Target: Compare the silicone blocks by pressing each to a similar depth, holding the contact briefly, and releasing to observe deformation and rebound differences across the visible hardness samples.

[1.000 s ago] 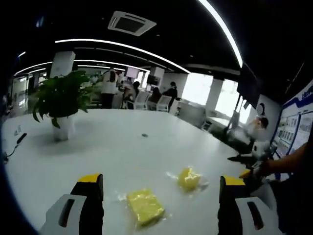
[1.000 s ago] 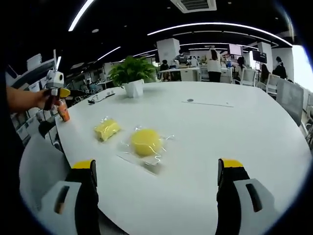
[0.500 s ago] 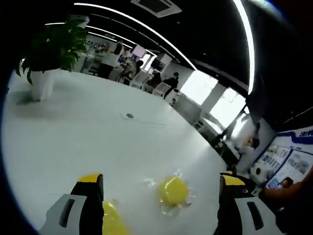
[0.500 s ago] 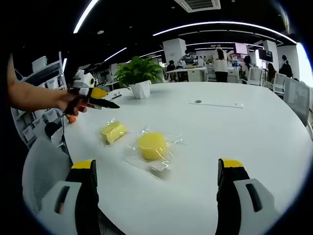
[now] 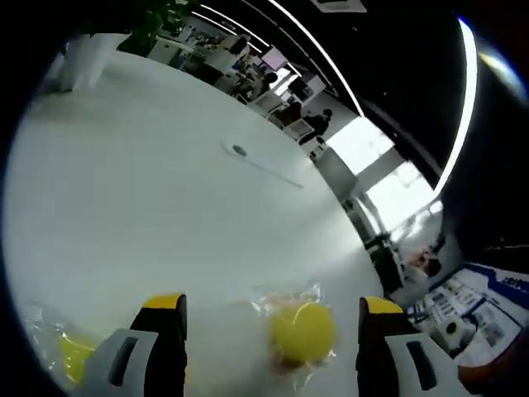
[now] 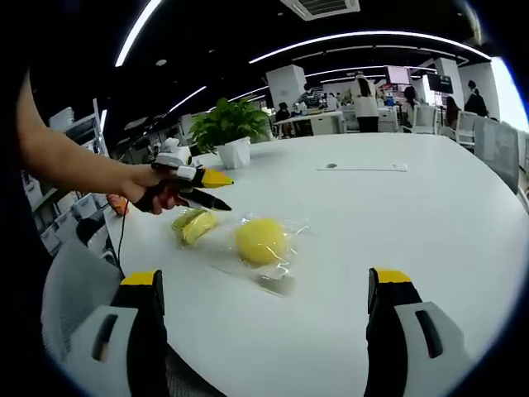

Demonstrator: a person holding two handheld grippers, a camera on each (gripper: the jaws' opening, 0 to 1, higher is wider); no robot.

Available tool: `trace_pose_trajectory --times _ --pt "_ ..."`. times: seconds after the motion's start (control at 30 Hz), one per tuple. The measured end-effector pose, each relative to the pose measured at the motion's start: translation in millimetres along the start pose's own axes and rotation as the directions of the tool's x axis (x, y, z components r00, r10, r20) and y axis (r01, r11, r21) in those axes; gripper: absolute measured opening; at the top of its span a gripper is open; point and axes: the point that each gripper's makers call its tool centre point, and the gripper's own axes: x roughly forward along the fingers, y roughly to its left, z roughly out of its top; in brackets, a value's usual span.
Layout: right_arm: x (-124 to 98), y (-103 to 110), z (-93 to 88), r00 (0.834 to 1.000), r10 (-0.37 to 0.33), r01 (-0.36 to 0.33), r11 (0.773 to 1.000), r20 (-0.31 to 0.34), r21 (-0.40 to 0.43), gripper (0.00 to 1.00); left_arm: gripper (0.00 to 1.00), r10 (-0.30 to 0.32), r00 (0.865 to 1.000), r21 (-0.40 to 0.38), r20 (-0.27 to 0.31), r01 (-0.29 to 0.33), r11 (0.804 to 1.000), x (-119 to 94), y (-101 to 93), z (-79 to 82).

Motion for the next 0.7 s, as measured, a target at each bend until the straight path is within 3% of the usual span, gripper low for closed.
trace_pose_trajectory --times 0.07,0.13,0.23,0.4,0.57,0.7 --pt "0.4 3.6 -3.4 1.000 0.004 -0.004 1.000 -0.015 -0.021 0.96 0.84 0.029 1.000 -0.015 -0.011 -0.029 0.999 7.4 7.2 -3.3" --pt "-0.1 8.2 -6.3 1.000 0.011 -0.012 0.999 -0.023 -0.042 0.96 0.72 0.017 1.000 -0.002 -0.008 -0.017 1.000 10.4 5.0 -3.8" --pt "-1.6 10.8 -10.2 0.999 0.018 -0.019 0.999 -0.035 -0.047 0.96 0.66 -0.024 0.999 -0.112 -0.044 0.019 0.994 16.8 0.4 -12.1" --pt "-5.1 6.6 -12.3 0.999 0.005 -0.006 0.999 -0.035 -0.036 0.96 0.45 -0.044 0.996 -0.127 -0.084 0.033 0.991 25.5 0.7 -20.9" --pt "-6.8 5.7 -18.6 0.998 0.001 -0.006 0.997 -0.064 -0.078 0.96 0.32 -0.059 0.995 -0.192 -0.077 0.043 0.981 31.9 2.9 -18.4" --pt "-8.7 7.8 -21.0 0.997 0.006 -0.013 0.995 -0.076 -0.095 0.96 0.28 -0.040 0.995 -0.214 -0.088 0.020 0.977 36.6 6.3 -20.4"
